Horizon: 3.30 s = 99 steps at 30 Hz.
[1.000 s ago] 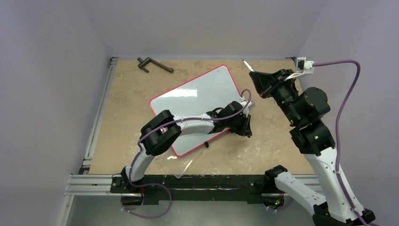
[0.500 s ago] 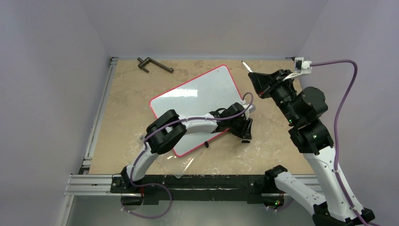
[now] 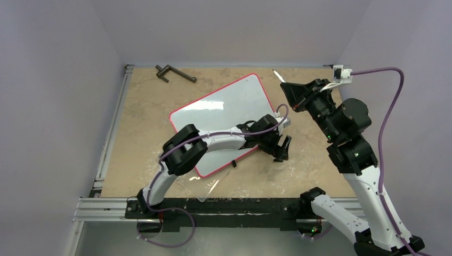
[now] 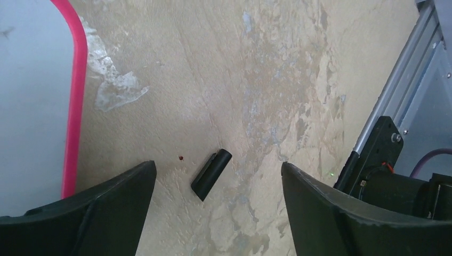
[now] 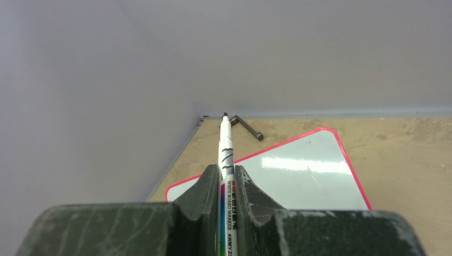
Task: Write a sentence on the whiteboard
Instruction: Place the pen cap at the center of the board, then write a sentence on the whiteboard.
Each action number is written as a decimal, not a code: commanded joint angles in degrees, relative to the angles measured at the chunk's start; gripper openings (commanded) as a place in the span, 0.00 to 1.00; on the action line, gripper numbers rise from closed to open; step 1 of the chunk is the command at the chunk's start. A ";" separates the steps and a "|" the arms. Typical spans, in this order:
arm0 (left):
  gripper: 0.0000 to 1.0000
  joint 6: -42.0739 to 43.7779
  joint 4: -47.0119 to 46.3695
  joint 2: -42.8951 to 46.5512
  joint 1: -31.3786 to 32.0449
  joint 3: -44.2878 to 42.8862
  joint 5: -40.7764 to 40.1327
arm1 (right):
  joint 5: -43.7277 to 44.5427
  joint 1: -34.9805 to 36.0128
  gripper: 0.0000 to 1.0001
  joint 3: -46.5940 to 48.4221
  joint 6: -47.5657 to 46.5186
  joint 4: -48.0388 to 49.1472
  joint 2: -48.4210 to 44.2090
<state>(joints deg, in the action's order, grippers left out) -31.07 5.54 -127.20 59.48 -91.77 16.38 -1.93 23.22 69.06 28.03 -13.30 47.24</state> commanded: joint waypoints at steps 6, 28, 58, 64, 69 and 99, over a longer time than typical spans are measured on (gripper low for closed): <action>0.95 10.94 9.33 15.33 -0.11 -0.03 -7.84 | -1.47 -0.12 0.00 3.20 -1.66 0.84 -0.23; 0.88 19.01 26.79 52.43 -35.42 11.24 3.14 | -3.82 -0.13 0.00 3.13 -1.75 0.54 -0.27; 0.78 23.61 33.79 20.50 -58.13 -10.77 36.36 | -9.74 -0.11 0.00 1.55 -0.11 -1.78 3.85; 0.74 24.61 35.64 17.34 -57.57 -10.69 40.32 | -10.55 -0.11 0.00 2.14 0.11 -2.01 5.31; 0.72 27.34 39.49 15.69 -55.05 -11.72 39.30 | -12.50 -0.11 0.00 1.74 1.49 -0.74 6.33; 0.06 36.28 50.58 11.45 -50.30 -12.54 43.03 | -28.68 -0.03 0.00 -0.24 -3.16 0.23 10.13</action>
<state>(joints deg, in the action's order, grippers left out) 2.46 54.57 -115.87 7.81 -101.86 58.83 -21.45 23.22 70.08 28.08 -15.86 55.46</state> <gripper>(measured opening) 0.146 0.094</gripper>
